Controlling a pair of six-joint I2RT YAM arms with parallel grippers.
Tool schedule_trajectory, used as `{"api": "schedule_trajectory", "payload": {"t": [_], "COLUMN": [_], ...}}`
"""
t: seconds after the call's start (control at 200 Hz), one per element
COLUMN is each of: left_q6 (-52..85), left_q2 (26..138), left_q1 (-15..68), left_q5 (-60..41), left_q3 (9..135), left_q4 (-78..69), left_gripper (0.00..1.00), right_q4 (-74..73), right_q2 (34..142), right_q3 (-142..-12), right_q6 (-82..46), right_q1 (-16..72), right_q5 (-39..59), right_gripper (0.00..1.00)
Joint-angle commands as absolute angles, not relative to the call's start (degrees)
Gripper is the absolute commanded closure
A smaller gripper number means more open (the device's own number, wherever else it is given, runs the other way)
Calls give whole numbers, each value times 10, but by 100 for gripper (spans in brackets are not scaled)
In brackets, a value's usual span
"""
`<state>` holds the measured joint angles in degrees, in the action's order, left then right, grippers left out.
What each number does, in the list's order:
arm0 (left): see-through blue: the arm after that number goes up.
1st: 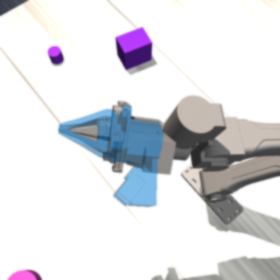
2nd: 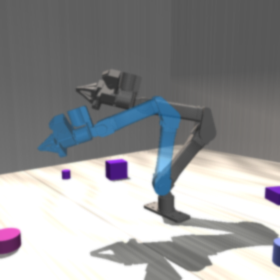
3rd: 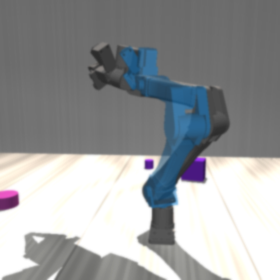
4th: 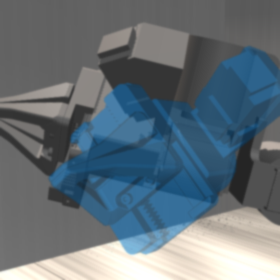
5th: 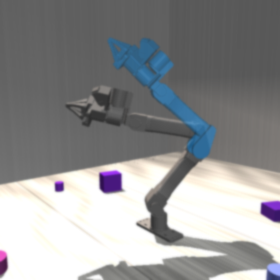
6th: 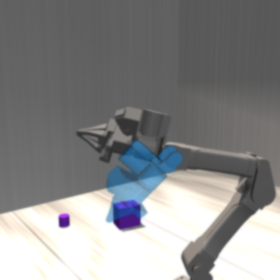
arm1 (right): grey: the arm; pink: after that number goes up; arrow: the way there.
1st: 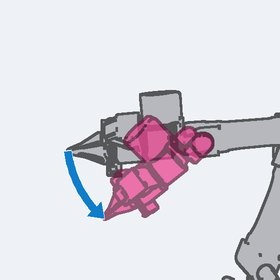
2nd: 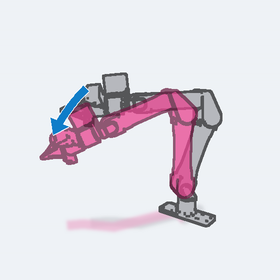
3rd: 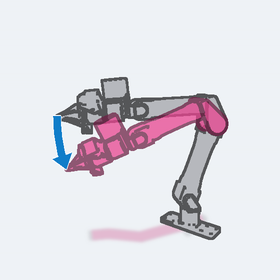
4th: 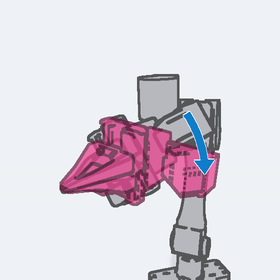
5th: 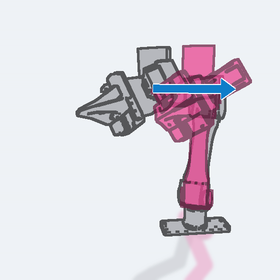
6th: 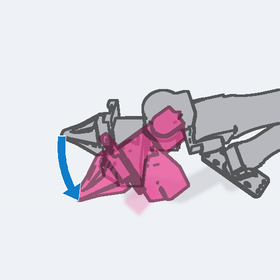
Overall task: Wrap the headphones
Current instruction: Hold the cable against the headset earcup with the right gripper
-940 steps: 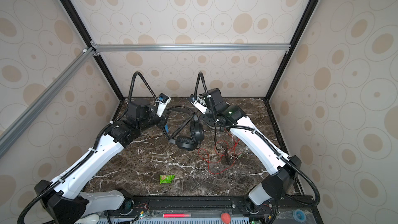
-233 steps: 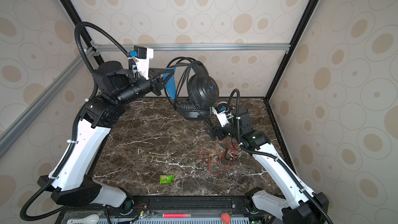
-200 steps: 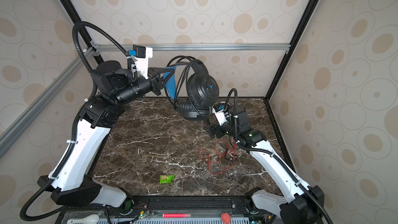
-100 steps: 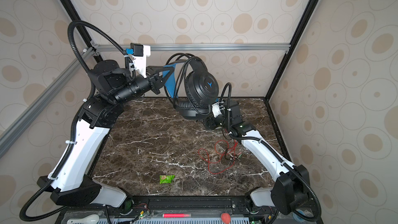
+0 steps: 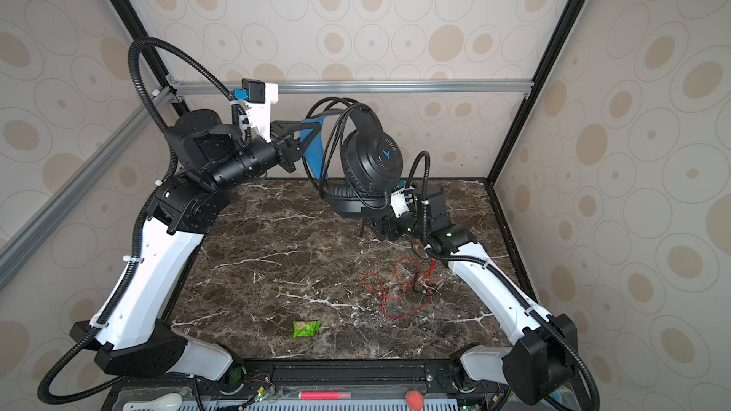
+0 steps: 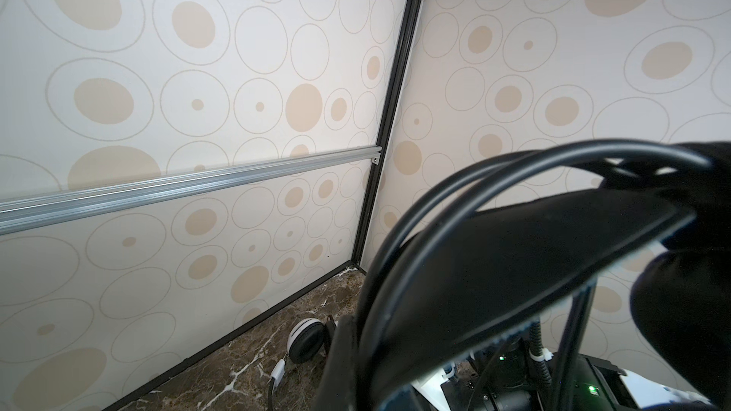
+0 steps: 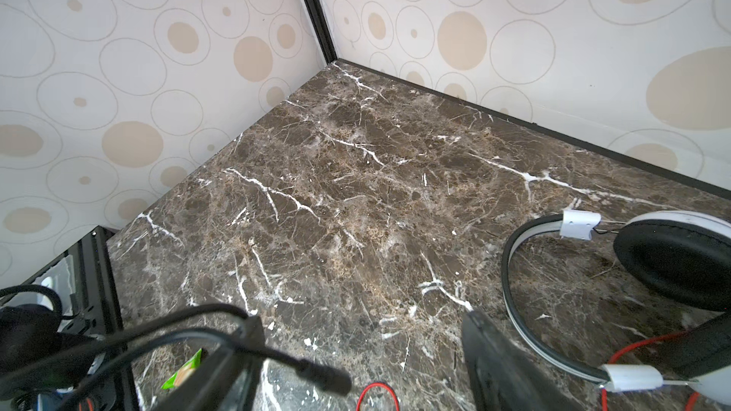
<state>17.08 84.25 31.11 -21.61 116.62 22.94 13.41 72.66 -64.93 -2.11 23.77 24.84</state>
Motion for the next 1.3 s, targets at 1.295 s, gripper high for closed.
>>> {"api": "schedule_trajectory", "payload": {"t": [1.295], "left_q6": [206], "left_q2": [851], "left_q1": [299], "left_q5": [-243], "left_q3": [1213], "left_q4": [171], "left_gripper": [100], "right_q4": [104], "right_q2": [742], "right_q3": [-630], "right_q6": [-49], "right_q1": [236], "right_q5": [266], "right_gripper": [56]}}
